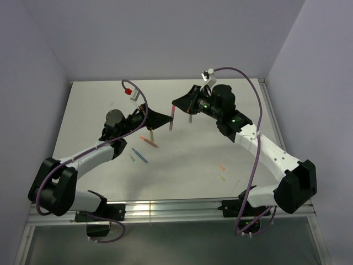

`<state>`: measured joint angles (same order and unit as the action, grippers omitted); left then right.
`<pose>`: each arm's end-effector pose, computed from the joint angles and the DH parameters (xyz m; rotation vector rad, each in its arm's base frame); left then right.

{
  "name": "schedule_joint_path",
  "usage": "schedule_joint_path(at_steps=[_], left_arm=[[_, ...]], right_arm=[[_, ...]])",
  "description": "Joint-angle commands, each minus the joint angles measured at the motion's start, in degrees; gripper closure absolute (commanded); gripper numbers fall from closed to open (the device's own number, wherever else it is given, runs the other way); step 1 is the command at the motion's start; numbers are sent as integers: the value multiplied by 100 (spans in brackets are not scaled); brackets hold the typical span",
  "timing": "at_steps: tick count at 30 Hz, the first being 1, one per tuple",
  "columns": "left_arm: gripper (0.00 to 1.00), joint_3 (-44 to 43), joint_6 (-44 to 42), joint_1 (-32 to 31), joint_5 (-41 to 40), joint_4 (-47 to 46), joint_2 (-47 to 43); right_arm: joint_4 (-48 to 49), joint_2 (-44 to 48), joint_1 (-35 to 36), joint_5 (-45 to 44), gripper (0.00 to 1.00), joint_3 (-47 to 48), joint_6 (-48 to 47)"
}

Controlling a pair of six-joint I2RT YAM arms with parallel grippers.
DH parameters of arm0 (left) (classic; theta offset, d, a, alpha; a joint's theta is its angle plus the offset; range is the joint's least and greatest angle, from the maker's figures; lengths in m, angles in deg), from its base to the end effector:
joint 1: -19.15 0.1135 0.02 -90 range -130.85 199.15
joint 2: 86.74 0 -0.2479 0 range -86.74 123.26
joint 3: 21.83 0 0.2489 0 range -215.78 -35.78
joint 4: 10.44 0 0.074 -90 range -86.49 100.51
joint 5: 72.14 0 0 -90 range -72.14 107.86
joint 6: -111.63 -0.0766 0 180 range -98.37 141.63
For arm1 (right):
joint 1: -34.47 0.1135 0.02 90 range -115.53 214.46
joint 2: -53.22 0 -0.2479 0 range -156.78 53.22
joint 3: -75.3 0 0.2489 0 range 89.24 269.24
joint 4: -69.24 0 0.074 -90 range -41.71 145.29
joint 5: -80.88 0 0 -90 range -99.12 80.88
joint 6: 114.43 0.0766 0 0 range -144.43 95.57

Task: Insert the pens into the pen caps
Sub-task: Insert the pen cap onto the pen.

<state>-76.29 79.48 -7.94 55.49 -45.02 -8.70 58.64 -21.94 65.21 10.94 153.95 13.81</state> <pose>0.2716 -0.1914 0.2821 0.2030 1.6354 -1.6302 0.2872 0.2014 0.3502 -0.1641 1.8289 1.1716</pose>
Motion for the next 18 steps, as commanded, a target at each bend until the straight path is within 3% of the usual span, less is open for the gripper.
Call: schedule_joint_path(at_steps=[1,12,18], left_arm=[[100,-361,-256,55,-695,-16,-193],[100,-440,-151,46,-459,-69,-9],[100,-572,-159,46,-484,493,62]], right_arm=[[-124,10,239,429,100,-143,-36],[-774,-122,231,87,100,402,34],[-959,-473,222,411,100,622,377]])
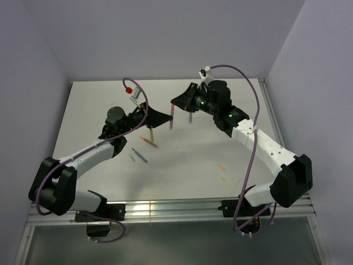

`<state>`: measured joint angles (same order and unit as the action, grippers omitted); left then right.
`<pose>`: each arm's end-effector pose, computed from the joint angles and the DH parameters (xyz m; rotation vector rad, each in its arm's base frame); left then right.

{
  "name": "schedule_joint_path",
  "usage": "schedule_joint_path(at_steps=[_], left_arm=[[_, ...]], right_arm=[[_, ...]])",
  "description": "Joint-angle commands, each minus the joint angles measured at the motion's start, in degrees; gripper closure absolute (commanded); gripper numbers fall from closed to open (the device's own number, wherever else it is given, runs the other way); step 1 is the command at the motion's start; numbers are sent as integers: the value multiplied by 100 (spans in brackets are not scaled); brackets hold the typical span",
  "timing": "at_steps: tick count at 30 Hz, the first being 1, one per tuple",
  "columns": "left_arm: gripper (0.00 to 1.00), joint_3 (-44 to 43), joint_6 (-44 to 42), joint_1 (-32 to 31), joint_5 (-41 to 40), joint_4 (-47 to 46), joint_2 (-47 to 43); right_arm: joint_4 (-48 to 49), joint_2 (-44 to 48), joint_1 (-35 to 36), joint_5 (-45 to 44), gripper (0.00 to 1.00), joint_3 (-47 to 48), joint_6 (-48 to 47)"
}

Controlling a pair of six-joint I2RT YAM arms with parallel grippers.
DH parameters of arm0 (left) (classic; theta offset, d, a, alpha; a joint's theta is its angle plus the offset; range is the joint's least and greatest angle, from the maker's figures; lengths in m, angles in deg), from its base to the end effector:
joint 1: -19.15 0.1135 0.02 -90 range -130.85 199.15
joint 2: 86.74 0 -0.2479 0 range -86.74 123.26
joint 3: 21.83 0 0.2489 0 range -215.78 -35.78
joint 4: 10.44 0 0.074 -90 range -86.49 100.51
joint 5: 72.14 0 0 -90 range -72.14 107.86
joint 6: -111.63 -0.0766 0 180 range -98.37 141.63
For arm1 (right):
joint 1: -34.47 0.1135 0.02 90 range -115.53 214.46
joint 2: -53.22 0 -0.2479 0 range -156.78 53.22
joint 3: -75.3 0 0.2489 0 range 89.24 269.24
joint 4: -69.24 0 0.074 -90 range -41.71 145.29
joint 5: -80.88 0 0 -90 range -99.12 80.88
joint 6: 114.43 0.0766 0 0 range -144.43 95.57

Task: Insert the pens into the pen caps
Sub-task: Insert the pen cap onto the pen.

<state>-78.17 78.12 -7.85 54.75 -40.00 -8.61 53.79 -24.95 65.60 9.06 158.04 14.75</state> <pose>0.2769 -0.1927 0.2820 0.1820 1.6837 -1.6004 0.2970 0.2073 0.3483 -0.1164 1.9002 1.1446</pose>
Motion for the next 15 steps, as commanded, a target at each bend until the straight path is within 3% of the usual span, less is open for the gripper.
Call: schedule_joint_path(at_steps=[1,7,15], left_arm=[[100,-393,-24,37,-410,113,71],[99,-358,73,29,-392,246,132],[84,-331,73,37,-463,527,168]], right_arm=[[-500,-207,182,617,100,213,301],[-431,-418,77,889,100,205,599],[-211,-603,-37,1127,100,108,925]])
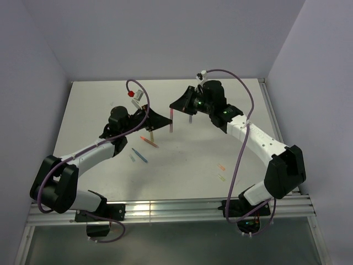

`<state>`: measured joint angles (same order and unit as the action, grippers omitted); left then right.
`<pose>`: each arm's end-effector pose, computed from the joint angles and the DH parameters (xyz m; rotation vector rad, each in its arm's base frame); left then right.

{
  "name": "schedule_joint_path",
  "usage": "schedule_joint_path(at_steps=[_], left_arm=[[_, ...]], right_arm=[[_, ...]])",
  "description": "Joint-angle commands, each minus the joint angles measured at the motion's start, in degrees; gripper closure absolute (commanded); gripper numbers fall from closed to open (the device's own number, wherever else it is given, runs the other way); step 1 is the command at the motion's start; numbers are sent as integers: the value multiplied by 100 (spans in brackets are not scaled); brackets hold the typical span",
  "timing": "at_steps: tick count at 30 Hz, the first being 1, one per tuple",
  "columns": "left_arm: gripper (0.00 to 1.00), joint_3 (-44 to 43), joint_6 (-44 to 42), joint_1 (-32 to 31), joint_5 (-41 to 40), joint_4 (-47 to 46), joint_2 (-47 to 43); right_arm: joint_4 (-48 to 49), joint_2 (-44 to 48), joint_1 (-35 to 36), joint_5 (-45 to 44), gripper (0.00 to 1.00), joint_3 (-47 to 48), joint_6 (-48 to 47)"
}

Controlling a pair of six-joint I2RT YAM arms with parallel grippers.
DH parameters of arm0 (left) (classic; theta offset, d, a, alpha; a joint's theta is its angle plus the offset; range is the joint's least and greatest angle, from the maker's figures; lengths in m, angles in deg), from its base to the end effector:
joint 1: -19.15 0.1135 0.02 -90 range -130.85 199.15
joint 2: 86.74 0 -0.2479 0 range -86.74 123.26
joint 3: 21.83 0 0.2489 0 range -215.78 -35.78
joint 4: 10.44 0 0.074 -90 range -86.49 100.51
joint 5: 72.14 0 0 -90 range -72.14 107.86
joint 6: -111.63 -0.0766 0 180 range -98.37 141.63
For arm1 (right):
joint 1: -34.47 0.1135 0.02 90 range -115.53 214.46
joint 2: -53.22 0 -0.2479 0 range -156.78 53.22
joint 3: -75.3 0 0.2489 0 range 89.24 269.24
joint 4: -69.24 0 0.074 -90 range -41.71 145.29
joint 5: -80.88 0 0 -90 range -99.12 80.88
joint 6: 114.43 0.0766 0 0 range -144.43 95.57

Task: Insert the pens into the pen caps
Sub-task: Insert the pen cap onto the pen, then press the pen cap onto the pen.

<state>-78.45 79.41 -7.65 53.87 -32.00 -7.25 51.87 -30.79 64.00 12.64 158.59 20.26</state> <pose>0.2832 -0.1935 0.2574 0.0690 1.8534 -1.5875 0.3175 0.2125 0.3119 -0.0128 2.0615 1.2065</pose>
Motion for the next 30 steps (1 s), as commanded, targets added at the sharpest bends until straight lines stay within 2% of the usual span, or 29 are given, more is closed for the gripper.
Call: schedule_joint_path(at_steps=[1,4,11,30], left_arm=[[82,-303,-56,9,-375,-255,50],[80,-312,-82,18,-384,-167,50],[66,-268,-65,18,-331,-167,59],[59,-65,155,-132,328,-546,50]], right_arm=[[-10,-28,114,786,100,36,400],[34,-37,78,795,100,-8,453],[78,-37,26,733,100,-61,515],[70,-28,-159,101,100,203,304]])
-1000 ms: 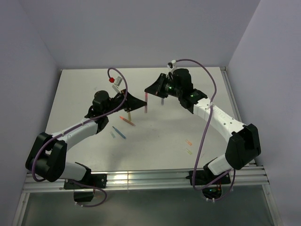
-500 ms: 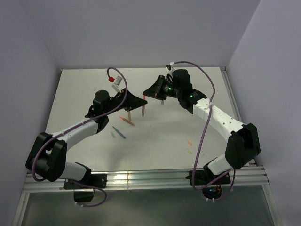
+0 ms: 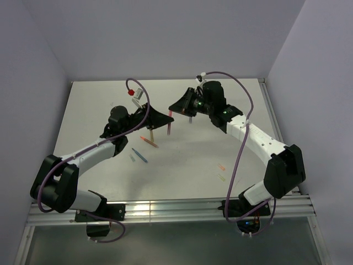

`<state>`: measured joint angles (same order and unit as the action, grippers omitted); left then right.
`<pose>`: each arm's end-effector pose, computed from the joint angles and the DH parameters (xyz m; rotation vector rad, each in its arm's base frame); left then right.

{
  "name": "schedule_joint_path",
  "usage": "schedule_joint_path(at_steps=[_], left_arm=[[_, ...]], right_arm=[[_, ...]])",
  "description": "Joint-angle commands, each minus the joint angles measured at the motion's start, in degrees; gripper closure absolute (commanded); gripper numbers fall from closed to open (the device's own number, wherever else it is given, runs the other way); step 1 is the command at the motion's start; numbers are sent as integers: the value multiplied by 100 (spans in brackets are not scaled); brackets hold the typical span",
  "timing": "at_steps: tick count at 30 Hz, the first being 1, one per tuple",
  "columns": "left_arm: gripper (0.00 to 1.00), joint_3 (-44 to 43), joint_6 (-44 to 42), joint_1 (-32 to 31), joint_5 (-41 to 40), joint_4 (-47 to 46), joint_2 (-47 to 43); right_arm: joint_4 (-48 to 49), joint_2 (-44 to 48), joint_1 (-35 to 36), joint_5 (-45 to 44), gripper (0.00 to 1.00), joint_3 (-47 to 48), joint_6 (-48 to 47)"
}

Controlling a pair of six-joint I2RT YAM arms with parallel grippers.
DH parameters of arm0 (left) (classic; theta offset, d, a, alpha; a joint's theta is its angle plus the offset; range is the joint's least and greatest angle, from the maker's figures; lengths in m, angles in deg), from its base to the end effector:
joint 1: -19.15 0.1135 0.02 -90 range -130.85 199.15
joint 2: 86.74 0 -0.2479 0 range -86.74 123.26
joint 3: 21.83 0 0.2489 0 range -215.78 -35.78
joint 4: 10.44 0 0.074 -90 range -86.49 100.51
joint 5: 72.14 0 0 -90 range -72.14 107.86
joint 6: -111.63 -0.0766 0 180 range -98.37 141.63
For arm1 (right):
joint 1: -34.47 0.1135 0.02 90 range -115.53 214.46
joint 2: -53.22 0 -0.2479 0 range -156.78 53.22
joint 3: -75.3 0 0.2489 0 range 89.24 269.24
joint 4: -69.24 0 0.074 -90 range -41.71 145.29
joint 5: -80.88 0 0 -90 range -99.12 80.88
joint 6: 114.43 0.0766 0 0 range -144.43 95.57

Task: Insert the pens into the pen caps
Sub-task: Press the pen cap onto the pen.

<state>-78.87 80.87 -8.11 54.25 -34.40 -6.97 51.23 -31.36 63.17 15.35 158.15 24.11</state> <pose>0.2825 -0.1967 0.2642 0.0817 1.8184 -1.6211 0.3186 0.2106 0.3042 0.0459 2.1130 1.2715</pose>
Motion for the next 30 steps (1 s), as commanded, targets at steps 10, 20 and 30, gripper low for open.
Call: schedule_joint_path(at_steps=[10,20,30], left_arm=[[59,55,-1,-209,282,-261,127],[86,-6,44,-244,317,-270,232],[100,-24,-254,-253,176,-559,-13]], right_arm=[[177,29,-190,-197,100,282,-55],[247,169,-261,-223,100,238,-133],[906,1276,-94,-250,100,-781,-1064]])
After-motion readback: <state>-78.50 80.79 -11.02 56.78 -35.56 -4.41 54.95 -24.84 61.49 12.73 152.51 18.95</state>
